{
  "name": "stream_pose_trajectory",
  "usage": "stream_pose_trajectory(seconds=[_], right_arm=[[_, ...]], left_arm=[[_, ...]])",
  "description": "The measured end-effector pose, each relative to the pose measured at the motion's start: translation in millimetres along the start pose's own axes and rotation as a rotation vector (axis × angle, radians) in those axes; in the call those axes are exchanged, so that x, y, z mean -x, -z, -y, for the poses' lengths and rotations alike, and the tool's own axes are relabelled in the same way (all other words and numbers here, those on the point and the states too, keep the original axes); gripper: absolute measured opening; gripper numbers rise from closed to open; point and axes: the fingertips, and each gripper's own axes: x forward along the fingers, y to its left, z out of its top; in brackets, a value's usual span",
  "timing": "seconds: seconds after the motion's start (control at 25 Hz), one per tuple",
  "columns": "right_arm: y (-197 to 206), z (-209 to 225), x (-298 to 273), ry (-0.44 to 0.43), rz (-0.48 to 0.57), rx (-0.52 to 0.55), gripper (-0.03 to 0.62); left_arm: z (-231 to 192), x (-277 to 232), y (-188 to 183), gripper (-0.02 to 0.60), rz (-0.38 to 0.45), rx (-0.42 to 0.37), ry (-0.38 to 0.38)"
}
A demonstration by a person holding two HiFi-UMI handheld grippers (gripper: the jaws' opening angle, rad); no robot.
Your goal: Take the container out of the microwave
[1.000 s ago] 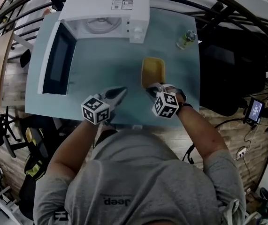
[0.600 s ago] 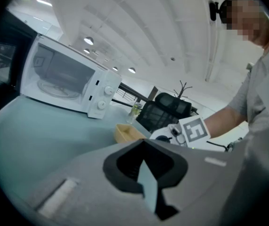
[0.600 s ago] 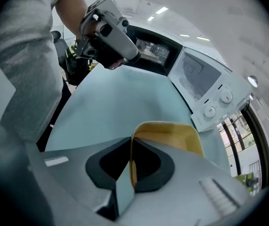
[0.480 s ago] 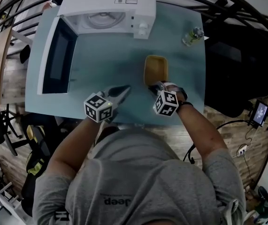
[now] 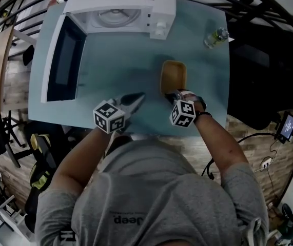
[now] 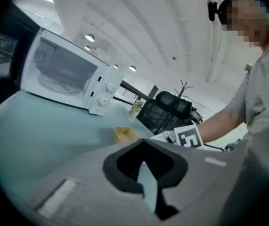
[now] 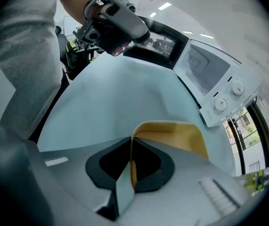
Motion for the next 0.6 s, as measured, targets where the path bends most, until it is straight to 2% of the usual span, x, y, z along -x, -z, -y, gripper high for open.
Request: stream_pose_trajectory(seconds=[0.32, 0.6], right_arm=[[-0.6, 0.1, -0.2, -0.036, 0.031, -0.047, 0.017], [0.3, 1.2, 0.0, 0.004, 0.024, -0.036, 0.02]], left_arm=[[5.4, -2.7, 0.9, 0.028, -0.006, -0.004, 0.012], [10.3, -0.3, 0.3, 0.028, 0.001, -0.01, 0.015]])
